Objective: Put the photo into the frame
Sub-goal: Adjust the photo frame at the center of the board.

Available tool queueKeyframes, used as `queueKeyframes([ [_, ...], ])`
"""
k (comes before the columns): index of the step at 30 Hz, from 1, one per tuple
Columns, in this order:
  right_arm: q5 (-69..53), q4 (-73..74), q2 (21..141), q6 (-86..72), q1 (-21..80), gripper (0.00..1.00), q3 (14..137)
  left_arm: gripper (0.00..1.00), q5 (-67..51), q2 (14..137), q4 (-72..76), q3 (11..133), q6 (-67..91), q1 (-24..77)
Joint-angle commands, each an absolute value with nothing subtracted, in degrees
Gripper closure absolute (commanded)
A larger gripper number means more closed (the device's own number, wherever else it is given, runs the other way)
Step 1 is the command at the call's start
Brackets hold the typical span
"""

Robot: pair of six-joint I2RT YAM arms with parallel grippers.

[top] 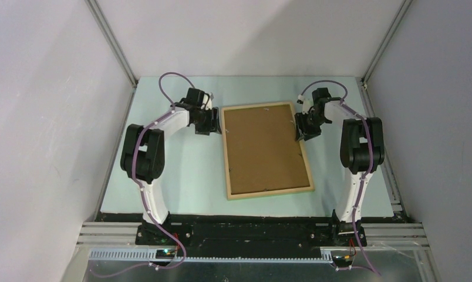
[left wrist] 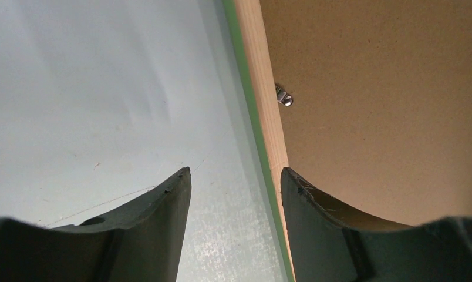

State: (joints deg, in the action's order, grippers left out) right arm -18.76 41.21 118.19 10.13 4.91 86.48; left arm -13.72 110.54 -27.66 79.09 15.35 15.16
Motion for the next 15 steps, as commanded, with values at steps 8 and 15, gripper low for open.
queueKeyframes([
  [8,-18.83,39.09,114.71,12.19,5.14,0.81,82.84,0.36,-14.61,102.85,-26.97,76.47,11.02,13.65],
  [15,-19.21,43.11,120.09,17.07,4.74,1.0,91.44,0.33,-13.73,97.33,-28.4,71.99,4.97,11.48],
])
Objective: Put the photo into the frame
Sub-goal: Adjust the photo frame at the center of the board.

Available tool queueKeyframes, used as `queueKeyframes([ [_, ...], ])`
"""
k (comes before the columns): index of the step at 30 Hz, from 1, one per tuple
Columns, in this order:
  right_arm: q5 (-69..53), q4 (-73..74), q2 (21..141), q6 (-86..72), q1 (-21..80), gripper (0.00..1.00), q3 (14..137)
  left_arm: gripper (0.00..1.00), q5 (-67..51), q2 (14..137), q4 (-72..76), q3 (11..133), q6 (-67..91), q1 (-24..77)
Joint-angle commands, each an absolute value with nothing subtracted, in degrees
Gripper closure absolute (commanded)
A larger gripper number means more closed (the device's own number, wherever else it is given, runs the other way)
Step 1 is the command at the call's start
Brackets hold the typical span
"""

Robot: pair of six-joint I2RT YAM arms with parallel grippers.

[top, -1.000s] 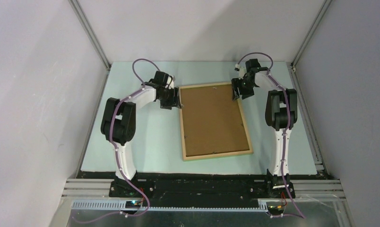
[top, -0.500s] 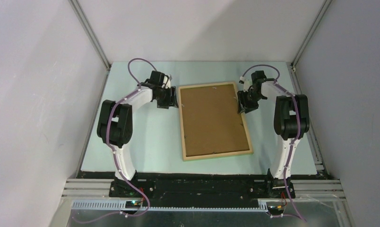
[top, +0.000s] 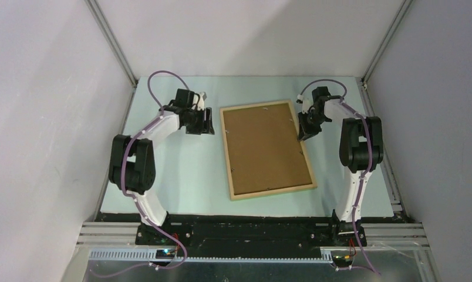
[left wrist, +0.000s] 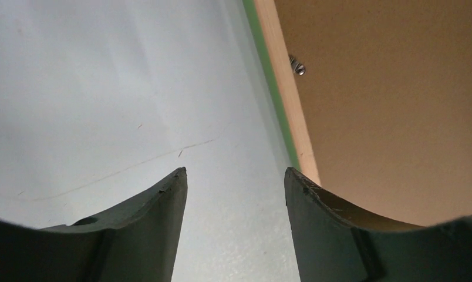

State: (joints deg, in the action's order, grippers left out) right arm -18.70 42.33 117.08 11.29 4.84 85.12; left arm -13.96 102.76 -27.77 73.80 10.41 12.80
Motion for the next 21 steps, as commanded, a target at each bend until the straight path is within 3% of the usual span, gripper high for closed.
queueKeyframes([
  [1,-19.33,44.4,120.86,17.94,4.92,1.0,93.52,0.33,-13.23,96.07,-28.7,71.55,3.46,11.37],
  [10,-16.47,50.21,129.19,33.03,7.44,1.0,104.35,0.18,-5.58,89.28,-29.87,65.6,-3.18,10.96],
  [16,-15.88,55.89,135.59,41.71,9.1,1.0,114.57,0.13,-3.74,88.52,-31.22,64.62,-5.13,10.9],
  [21,-16.56,58.82,139.28,48.76,10.12,1.0,119.39,0.03,-3.74,90.07,-31.46,64.15,-5.62,10.89],
])
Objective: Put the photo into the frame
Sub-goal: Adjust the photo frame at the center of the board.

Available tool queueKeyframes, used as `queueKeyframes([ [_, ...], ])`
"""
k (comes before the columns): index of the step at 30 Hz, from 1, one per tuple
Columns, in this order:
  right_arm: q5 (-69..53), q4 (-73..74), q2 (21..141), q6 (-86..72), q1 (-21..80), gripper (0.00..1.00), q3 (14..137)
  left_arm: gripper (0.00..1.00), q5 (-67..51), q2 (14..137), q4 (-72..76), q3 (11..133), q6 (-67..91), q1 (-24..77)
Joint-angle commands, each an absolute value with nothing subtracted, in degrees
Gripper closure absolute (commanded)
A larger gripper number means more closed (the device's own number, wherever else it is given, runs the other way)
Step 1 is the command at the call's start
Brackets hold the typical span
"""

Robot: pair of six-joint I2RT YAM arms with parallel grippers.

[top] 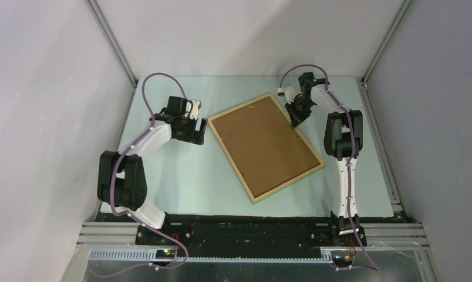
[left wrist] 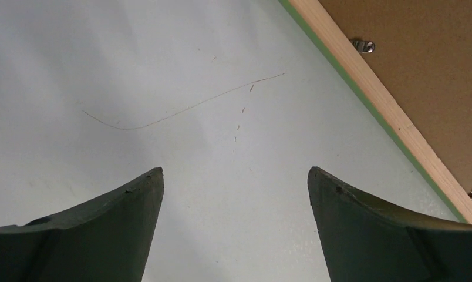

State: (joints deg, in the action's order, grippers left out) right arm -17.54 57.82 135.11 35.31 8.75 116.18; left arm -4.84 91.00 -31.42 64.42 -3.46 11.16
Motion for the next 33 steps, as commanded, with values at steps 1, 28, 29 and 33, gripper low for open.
queueKeyframes([
  [1,-16.4,59.42,139.6,50.66,10.53,1.0,120.22,0.02,-3.89,90.34,-31.46,64.15,-5.75,10.94],
  [28,-19.16,64.59,145.46,71.32,23.47,1.0,132.44,0.0,-10.84,108.4,-33.52,80.3,-6.68,11.82],
  [29,-19.29,64.31,145.55,71.17,23.87,1.0,132.62,0.0,-11.31,108.97,-33.55,80.61,-6.17,12.03],
  [33,-19.32,62.7,145.94,69.04,26.05,1.0,132.92,0.01,-13.25,110.28,-33.73,81.36,-4.38,13.11],
])
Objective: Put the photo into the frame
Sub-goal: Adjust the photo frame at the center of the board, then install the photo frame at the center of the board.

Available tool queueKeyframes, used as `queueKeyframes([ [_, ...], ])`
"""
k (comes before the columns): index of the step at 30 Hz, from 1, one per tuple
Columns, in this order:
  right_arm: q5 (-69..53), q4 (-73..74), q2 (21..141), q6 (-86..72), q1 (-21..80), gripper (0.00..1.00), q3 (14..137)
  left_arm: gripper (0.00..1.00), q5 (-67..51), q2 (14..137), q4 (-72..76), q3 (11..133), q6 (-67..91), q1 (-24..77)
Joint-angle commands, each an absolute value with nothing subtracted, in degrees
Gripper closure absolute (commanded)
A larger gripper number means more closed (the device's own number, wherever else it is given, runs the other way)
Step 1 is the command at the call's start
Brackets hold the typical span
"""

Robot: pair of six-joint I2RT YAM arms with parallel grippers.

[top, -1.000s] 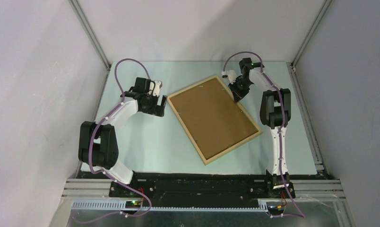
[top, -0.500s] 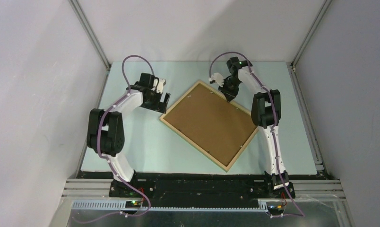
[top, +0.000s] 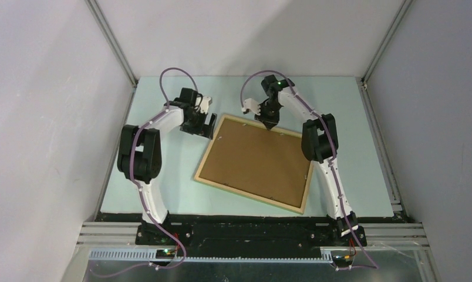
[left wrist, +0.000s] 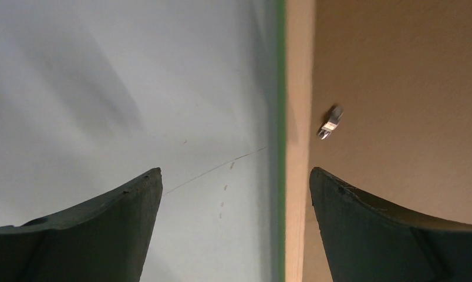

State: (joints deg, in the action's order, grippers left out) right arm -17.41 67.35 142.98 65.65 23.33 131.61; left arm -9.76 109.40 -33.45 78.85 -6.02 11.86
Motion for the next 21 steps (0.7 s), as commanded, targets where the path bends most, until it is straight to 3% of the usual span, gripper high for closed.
queueKeyframes([
  [1,-19.22,62.38,145.98,68.04,26.21,1.0,132.95,0.03,-13.82,110.46,-33.74,81.46,-3.95,13.45],
  [9,-19.28,59.26,144.98,62.56,26.34,1.0,131.65,0.12,-14.79,111.69,-33.72,80.97,1.69,15.25],
  [21,-19.11,58.61,144.06,59.49,25.33,1.0,130.14,0.29,-7.0,112.81,-33.39,81.37,2.34,17.11],
])
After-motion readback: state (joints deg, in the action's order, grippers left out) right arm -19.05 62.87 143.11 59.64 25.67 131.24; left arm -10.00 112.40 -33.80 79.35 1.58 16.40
